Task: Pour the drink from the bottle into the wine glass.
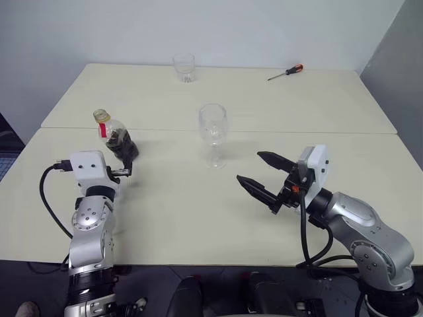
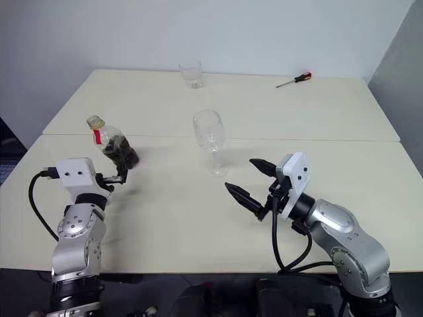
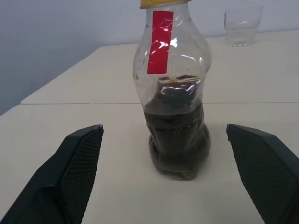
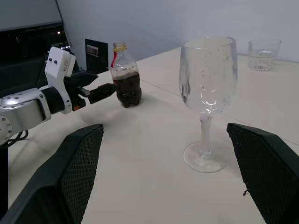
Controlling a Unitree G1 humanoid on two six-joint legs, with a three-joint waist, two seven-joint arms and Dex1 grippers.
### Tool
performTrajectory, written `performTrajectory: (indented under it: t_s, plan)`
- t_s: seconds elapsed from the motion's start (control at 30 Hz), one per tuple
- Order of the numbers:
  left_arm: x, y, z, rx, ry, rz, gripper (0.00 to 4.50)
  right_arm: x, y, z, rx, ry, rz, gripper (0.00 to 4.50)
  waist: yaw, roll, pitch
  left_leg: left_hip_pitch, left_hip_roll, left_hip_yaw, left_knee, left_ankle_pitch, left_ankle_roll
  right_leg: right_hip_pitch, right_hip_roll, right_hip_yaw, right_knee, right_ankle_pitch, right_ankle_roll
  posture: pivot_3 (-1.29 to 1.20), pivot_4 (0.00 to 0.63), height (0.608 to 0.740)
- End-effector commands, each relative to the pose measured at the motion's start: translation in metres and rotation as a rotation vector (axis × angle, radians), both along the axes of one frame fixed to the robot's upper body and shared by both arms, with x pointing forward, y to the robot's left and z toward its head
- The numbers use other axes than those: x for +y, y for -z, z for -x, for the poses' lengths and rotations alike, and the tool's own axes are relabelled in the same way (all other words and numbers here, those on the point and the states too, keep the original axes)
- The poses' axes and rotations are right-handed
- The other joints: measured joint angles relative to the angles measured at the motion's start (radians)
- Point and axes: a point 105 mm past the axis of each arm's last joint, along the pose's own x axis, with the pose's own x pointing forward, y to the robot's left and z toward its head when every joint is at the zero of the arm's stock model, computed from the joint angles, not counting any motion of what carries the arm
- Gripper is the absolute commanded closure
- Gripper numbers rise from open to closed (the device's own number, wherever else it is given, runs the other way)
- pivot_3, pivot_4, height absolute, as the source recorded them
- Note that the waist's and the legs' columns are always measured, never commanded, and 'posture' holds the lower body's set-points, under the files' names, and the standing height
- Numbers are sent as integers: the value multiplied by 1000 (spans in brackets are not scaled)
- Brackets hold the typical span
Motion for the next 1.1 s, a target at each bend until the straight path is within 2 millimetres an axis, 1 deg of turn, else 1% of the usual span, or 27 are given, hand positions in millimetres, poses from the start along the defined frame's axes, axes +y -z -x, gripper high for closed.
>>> performTrajectory:
  t_s: [0.03, 0.33, 0.43, 0.83, 1.1]
  plan:
    - [6, -13, -7, -51, 12, 16, 0, 2, -13, 5, -45, -11, -17, 7, 0, 0, 0, 0, 0, 0, 0, 0, 0, 0, 0, 0, 0, 0, 0, 0, 150, 740]
    - [0, -7, -32, -21, 129, 59, 0, 11, -19, 25, -41, -118, -30, 7, 0, 0, 0, 0, 0, 0, 0, 0, 0, 0, 0, -1, 0, 0, 0, 0, 150, 740]
    - [-1, -7, -39, -20, 147, 57, 0, 11, -18, 28, -41, -130, -19, 7, 0, 0, 0, 0, -1, 0, 1, 0, 0, 0, 0, -1, 0, 0, 0, 0, 150, 740]
    - [-2, -6, -64, -15, 190, 39, 0, 9, -17, 25, -40, -100, -7, 7, 0, -1, 0, 0, -1, 0, 1, 0, 0, 0, 0, -1, 0, 0, 0, 0, 150, 740]
    - [-2, -22, -80, -57, 193, 21, 0, 8, -17, 21, -39, -84, -1, 7, 0, -1, 0, -1, -2, 0, 1, 0, 0, 0, 0, -2, 0, 0, 0, 0, 150, 740]
